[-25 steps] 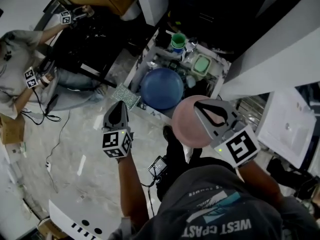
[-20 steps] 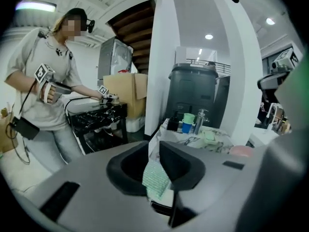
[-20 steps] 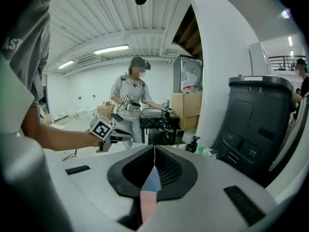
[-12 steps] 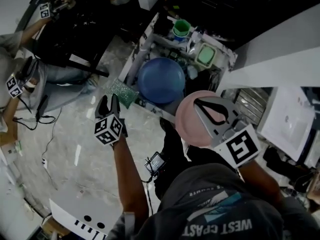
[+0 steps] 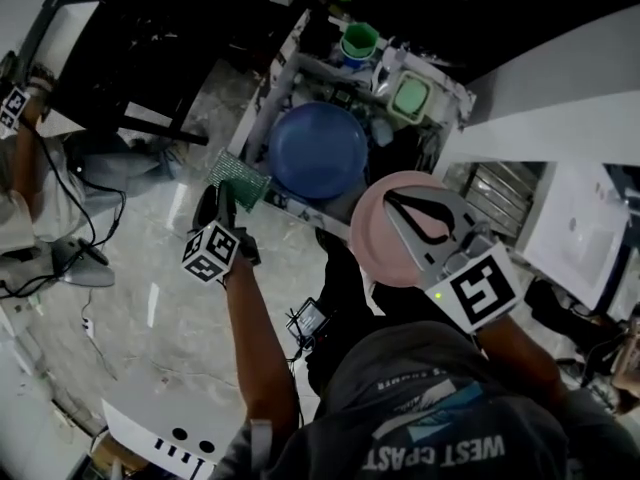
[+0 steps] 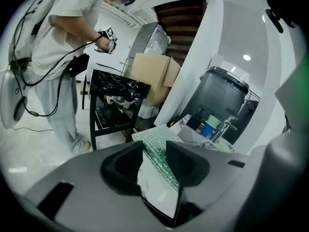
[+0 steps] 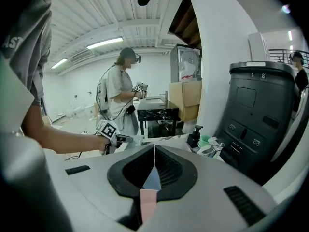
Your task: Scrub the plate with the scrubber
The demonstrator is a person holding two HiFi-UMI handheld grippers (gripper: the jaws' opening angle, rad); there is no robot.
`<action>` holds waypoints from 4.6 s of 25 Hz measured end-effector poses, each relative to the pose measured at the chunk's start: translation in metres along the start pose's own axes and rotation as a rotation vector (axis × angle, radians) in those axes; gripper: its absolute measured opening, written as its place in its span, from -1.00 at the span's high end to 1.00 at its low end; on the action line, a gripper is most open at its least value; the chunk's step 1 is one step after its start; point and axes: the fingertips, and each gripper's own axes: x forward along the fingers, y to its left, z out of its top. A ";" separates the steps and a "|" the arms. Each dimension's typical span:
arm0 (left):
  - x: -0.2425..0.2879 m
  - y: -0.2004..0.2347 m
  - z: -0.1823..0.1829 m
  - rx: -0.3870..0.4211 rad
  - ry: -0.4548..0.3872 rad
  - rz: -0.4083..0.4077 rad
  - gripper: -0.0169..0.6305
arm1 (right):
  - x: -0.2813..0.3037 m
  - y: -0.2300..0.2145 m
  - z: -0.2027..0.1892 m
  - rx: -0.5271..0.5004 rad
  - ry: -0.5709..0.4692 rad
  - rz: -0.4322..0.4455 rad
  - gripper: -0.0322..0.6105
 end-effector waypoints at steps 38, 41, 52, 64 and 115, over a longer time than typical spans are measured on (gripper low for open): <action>-0.045 -0.054 0.032 -0.020 -0.113 -0.102 0.91 | -0.049 -0.006 -0.005 -0.002 -0.054 -0.044 0.80; -0.052 -0.077 0.042 0.008 -0.124 -0.144 0.91 | -0.058 -0.012 -0.005 0.008 -0.063 -0.064 0.80; -0.063 -0.186 0.043 0.098 -0.107 -0.339 0.91 | -0.110 -0.046 -0.024 0.057 -0.094 -0.190 0.80; -0.044 -0.278 -0.045 0.207 0.081 -0.459 0.91 | -0.176 -0.065 -0.062 0.118 -0.112 -0.302 0.80; -0.083 -0.316 -0.171 0.645 0.381 -0.485 0.91 | -0.213 -0.076 -0.077 0.132 -0.143 -0.322 0.80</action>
